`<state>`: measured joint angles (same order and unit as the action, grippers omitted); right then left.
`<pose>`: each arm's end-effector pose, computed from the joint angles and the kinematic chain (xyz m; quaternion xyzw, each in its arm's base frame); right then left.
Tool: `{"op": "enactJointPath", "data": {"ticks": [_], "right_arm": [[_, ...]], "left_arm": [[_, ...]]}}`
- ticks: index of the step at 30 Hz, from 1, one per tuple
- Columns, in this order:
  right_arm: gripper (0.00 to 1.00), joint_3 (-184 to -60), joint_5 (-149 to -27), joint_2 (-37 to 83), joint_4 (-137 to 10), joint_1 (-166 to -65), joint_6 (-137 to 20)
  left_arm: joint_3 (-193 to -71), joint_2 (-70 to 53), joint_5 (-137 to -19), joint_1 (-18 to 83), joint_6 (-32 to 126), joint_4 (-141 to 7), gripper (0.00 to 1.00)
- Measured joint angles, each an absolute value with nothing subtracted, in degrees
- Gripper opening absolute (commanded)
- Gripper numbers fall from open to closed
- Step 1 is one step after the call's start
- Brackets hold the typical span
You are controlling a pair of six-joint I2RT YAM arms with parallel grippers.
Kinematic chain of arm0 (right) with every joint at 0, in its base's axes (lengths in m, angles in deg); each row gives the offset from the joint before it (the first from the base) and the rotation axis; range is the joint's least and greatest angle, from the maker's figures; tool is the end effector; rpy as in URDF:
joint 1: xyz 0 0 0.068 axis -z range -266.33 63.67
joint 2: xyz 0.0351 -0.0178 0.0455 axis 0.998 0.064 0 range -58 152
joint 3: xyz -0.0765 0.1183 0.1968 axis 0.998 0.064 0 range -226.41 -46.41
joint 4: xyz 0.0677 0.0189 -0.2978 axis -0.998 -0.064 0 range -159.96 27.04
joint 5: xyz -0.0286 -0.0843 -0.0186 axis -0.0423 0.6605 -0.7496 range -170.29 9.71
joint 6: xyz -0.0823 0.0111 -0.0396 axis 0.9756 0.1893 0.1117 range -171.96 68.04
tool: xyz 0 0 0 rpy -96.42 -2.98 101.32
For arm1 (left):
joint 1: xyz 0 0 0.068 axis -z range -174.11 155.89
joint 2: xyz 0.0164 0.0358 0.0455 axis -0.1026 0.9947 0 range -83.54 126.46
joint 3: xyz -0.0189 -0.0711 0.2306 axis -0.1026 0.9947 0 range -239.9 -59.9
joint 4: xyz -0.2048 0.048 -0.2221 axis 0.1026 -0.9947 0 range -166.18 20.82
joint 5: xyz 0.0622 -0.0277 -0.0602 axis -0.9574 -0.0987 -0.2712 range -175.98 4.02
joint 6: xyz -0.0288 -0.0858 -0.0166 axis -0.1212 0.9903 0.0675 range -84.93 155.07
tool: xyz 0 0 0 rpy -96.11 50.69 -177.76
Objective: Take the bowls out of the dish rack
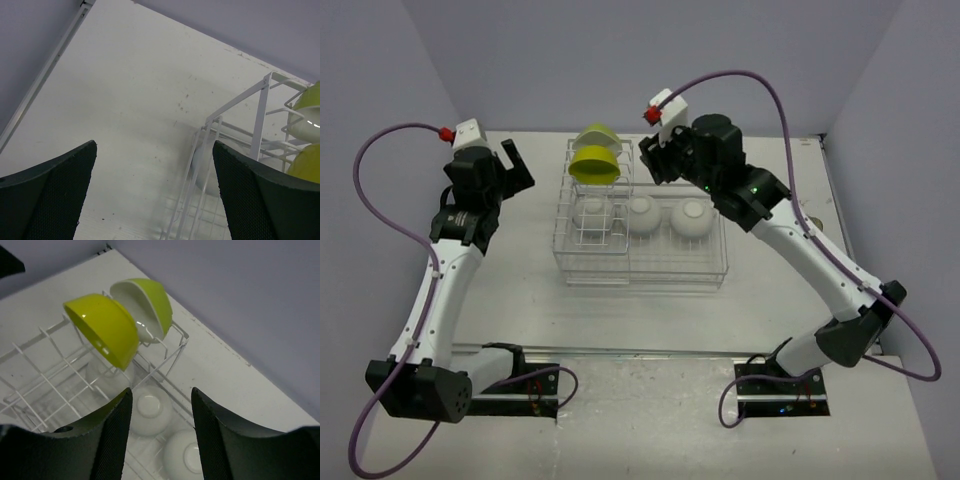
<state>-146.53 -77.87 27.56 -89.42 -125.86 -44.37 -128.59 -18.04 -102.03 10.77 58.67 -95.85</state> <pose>0.3284 0.2664 0.4442 -0.2982 0.7169 0.1575 0.6101 0.3532 -0.0072 0.3397 -0.2101 0.8046 -0.0204 0.5551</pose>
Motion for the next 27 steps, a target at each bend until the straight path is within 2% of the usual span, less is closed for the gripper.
{"op": "enactJointPath", "data": {"ticks": [5,19,27], "right_arm": [[0.51,-139.58,-73.15,27.95,-82.21,-130.58,-36.72],[0.5,-137.0,-67.77,29.81,-69.34,-138.93,-27.27],[0.49,-134.88,-67.47,33.2,-66.39,-140.35,-24.37]], "left_arm": [[-126.99,-20.07,-102.01,10.77,59.59,-94.98,0.97],[-119.96,-23.64,-102.25,10.77,61.99,-91.53,0.97],[-116.81,-25.8,-102.3,10.77,63.08,-88.55,0.97]]}}
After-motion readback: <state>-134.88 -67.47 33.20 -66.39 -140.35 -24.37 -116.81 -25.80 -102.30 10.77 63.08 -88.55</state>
